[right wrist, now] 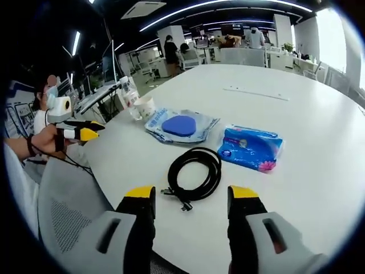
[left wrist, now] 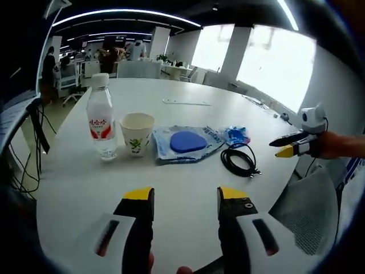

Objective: Arrange the tabletop items into an orderly group along one side of the table until the central work area is clear of visible clutter.

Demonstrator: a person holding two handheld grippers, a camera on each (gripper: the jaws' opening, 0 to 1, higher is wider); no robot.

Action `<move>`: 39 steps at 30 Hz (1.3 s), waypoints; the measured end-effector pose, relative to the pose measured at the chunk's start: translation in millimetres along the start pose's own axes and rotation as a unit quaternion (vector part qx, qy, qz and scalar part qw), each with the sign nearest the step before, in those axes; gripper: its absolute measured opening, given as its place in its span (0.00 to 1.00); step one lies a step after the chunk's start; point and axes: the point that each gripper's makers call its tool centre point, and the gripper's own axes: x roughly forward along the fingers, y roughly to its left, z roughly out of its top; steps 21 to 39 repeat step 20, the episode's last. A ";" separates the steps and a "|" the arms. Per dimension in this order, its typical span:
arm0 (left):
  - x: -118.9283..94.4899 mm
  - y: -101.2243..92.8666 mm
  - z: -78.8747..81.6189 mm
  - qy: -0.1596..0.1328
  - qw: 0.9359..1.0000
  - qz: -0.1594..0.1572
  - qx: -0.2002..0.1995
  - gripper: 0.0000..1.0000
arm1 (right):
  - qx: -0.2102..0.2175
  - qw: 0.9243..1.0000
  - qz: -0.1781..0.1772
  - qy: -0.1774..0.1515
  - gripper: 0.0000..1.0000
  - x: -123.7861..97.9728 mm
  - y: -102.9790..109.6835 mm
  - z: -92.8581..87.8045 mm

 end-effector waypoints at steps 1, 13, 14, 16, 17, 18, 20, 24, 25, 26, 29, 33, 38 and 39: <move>0.0 -0.4 0.8 -0.001 1.000 0.000 0.002 0.44 | -0.001 1.000 -0.001 0.000 0.50 -0.1 -0.3 -0.3; 2.5 -3.6 -6.4 0.005 1.000 -0.004 0.005 0.45 | 0.009 1.000 -0.013 0.005 0.50 -3.8 -1.5 -11.9; 2.7 -3.5 -6.5 0.005 1.000 -0.004 0.005 0.45 | 0.010 1.000 -0.013 0.005 0.50 -3.8 -1.7 -13.3; 2.9 -2.9 -6.9 0.006 1.000 -0.003 0.005 0.45 | 0.013 1.000 -0.014 0.008 0.51 -3.8 -2.7 -16.7; 2.7 -2.7 -6.9 0.006 1.000 -0.003 0.005 0.45 | 0.015 1.000 -0.014 0.008 0.52 -4.2 -2.2 -17.6; 2.8 -2.4 -6.7 0.005 1.000 -0.003 0.004 0.45 | 0.015 1.000 -0.014 0.008 0.52 -4.7 -2.2 -17.9; 2.4 -2.5 -6.0 0.004 1.000 -0.003 0.004 0.45 | 0.016 1.000 -0.014 0.008 0.52 -5.0 -2.9 -18.5; 2.4 -2.5 -6.0 0.004 1.000 -0.003 0.004 0.45 | 0.016 1.000 -0.014 0.008 0.52 -5.0 -2.9 -18.5; 2.4 -2.5 -6.0 0.004 1.000 -0.003 0.004 0.45 | 0.016 1.000 -0.014 0.008 0.52 -5.0 -2.9 -18.5; 2.4 -2.5 -6.0 0.004 1.000 -0.003 0.004 0.45 | 0.016 1.000 -0.014 0.008 0.52 -5.0 -2.9 -18.5; 2.4 -2.5 -6.0 0.004 1.000 -0.003 0.004 0.45 | 0.016 1.000 -0.014 0.008 0.52 -5.0 -2.9 -18.5; 2.4 -2.5 -6.0 0.004 1.000 -0.003 0.004 0.45 | 0.016 1.000 -0.014 0.008 0.52 -5.0 -2.9 -18.5; 2.4 -2.5 -6.0 0.004 1.000 -0.003 0.004 0.45 | 0.016 1.000 -0.014 0.008 0.52 -5.0 -2.9 -18.5; 2.4 -2.5 -6.0 0.004 1.000 -0.003 0.004 0.45 | 0.016 1.000 -0.014 0.008 0.52 -5.0 -2.9 -18.5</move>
